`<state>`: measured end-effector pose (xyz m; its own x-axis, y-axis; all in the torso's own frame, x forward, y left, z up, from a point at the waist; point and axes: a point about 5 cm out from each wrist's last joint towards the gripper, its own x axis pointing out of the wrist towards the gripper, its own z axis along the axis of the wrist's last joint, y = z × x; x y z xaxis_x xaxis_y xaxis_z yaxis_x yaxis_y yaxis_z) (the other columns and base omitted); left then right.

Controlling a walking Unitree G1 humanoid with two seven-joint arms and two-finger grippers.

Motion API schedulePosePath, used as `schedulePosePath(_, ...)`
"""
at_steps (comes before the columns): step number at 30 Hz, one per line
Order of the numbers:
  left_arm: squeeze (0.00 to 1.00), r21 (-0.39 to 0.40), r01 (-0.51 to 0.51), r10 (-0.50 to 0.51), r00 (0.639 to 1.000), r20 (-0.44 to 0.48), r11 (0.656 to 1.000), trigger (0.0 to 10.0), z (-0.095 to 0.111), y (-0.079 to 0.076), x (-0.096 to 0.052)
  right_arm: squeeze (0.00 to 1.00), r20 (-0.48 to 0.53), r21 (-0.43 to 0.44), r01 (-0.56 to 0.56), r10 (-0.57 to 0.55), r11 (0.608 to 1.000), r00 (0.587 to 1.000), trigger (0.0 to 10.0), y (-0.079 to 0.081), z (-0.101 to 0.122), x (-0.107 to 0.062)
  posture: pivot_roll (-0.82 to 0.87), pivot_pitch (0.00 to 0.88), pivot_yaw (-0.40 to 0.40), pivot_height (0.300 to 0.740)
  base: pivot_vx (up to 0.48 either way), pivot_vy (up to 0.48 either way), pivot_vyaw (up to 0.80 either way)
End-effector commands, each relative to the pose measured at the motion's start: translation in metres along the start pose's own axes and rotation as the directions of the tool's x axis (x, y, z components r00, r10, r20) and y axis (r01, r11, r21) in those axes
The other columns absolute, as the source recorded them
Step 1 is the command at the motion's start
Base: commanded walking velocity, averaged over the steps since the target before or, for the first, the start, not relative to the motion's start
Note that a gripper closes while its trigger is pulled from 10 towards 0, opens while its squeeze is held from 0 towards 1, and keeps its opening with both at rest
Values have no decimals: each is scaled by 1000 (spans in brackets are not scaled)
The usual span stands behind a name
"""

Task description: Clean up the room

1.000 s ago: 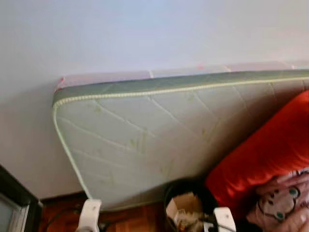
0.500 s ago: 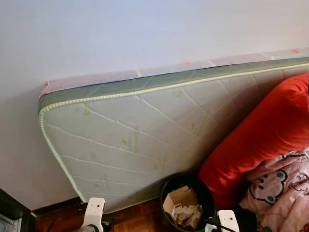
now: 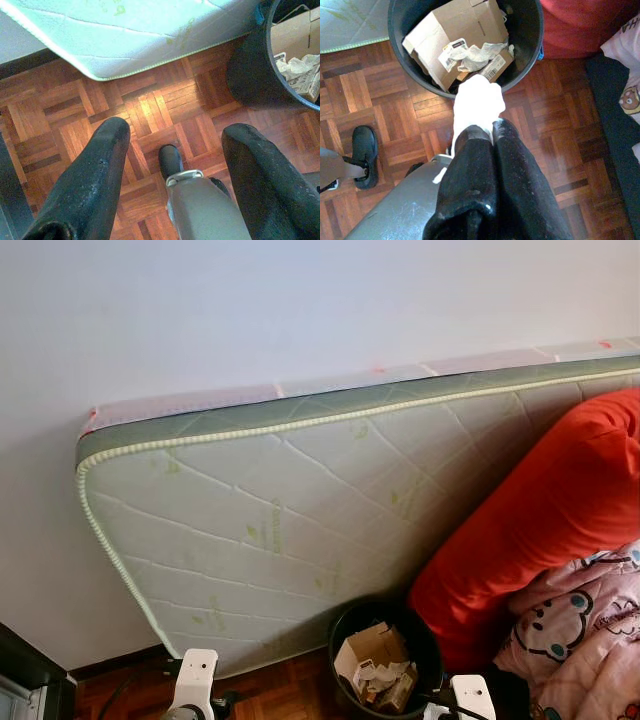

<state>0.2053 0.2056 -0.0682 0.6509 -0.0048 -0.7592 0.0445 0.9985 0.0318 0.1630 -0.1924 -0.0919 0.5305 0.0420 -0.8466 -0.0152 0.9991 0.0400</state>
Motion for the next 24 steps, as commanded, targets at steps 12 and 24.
schedulePosePath(12,0,-5,4,-4,1000,9,1000,10000,-1,-2,0,0,10,-12,12,-12,1000,1000,10000,-3,0,-1,49,0,-77,740,149,0,0)
schedulePosePath(24,0,-1,4,-4,1000,9,1000,10000,-1,-1,0,0,9,-29,10,-9,1000,1000,10000,-3,1,-1,49,0,-77,740,286,0,0)
